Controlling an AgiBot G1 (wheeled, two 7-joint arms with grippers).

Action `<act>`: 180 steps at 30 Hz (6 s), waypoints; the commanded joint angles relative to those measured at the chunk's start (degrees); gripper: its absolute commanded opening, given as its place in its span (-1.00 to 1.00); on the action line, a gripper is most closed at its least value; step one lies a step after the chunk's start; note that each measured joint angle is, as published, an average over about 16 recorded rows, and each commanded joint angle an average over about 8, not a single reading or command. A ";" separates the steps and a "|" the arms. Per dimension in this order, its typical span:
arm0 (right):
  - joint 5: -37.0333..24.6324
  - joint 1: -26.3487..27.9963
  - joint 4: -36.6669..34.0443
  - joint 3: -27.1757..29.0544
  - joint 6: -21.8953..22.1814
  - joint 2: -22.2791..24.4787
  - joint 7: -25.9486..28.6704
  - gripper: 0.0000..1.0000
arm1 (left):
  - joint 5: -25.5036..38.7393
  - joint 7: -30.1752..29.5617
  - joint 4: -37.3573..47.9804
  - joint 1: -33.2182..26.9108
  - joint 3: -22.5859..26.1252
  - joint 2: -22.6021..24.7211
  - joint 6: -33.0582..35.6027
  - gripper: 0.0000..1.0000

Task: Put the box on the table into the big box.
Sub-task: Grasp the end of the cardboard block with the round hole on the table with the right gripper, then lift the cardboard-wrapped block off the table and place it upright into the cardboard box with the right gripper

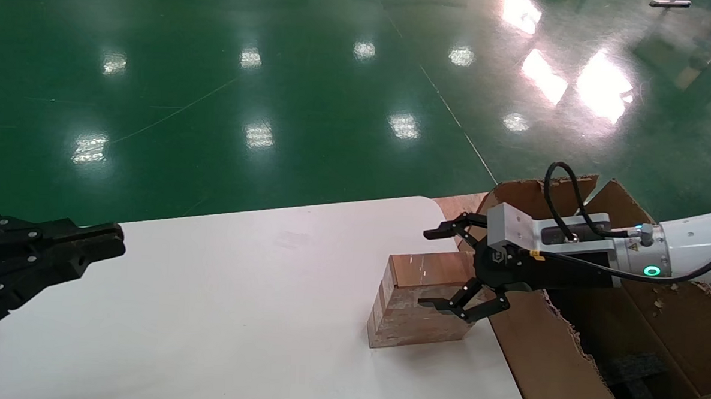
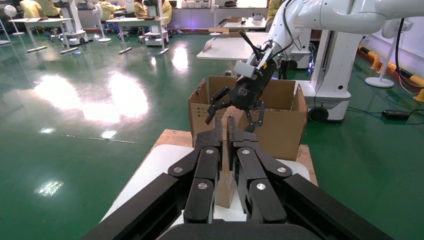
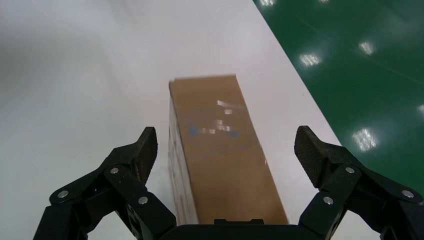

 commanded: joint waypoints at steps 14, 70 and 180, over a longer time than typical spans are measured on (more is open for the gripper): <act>0.90 2.09 -4.67 -3.95 -0.19 -0.11 -2.43 1.00 | -0.01 0.00 0.01 0.01 0.00 0.00 -0.01 0.84; 6.83 5.42 6.38 -3.04 0.55 5.58 11.03 -1.00 | -0.01 0.00 0.02 0.02 0.00 0.00 -0.01 1.00; 86.24 -6.22 19.08 -59.78 57.21 34.23 2.87 -1.00 | -0.02 0.01 0.02 0.01 0.00 -0.01 -0.01 1.00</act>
